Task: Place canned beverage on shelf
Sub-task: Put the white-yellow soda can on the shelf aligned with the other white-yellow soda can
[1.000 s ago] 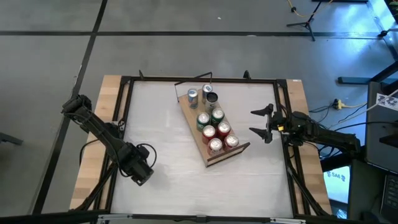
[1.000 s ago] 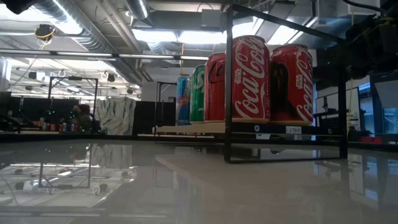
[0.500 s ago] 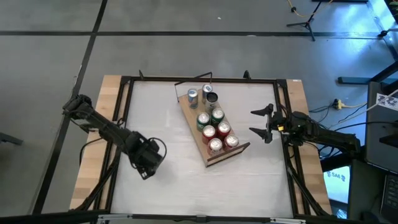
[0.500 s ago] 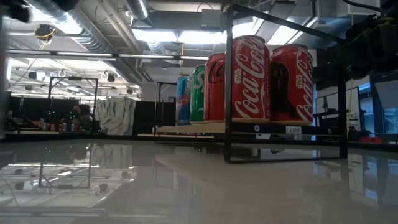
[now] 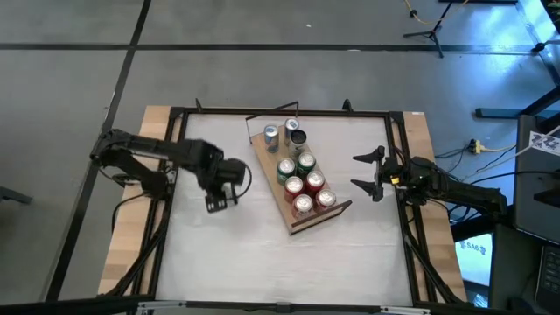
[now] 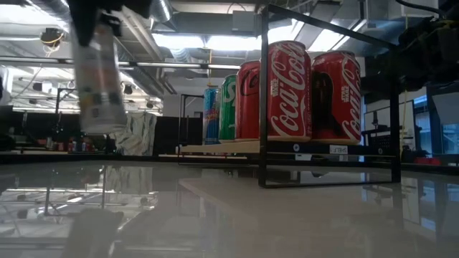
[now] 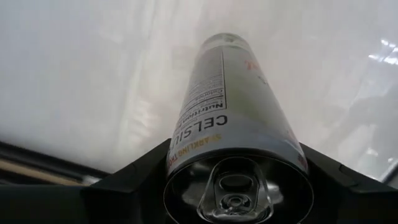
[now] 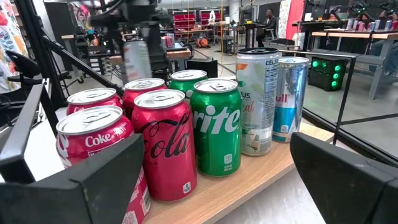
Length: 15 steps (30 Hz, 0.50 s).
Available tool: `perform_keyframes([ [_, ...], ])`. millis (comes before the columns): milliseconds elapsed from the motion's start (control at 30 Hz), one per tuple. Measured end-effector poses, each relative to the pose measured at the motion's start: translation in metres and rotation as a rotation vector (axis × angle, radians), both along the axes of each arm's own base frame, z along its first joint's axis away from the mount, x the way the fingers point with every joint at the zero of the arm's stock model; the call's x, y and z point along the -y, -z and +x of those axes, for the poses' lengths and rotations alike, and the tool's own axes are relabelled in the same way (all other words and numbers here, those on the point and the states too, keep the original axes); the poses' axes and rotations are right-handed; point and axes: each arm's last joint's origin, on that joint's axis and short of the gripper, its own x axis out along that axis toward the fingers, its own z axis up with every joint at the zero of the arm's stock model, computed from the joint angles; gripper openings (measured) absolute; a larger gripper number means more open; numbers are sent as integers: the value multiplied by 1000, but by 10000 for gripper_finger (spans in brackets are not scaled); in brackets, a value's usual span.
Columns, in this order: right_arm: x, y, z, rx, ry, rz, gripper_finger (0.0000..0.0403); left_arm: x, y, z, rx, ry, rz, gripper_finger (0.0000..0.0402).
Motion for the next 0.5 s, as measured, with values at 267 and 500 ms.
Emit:
perform_keyframes([
  [267,0,0,0,0,0,0,399,-56,6,8,-63,143,28,243],
  [500,0,0,0,0,4,0,399,-81,35,25,-210,311,11,243],
])
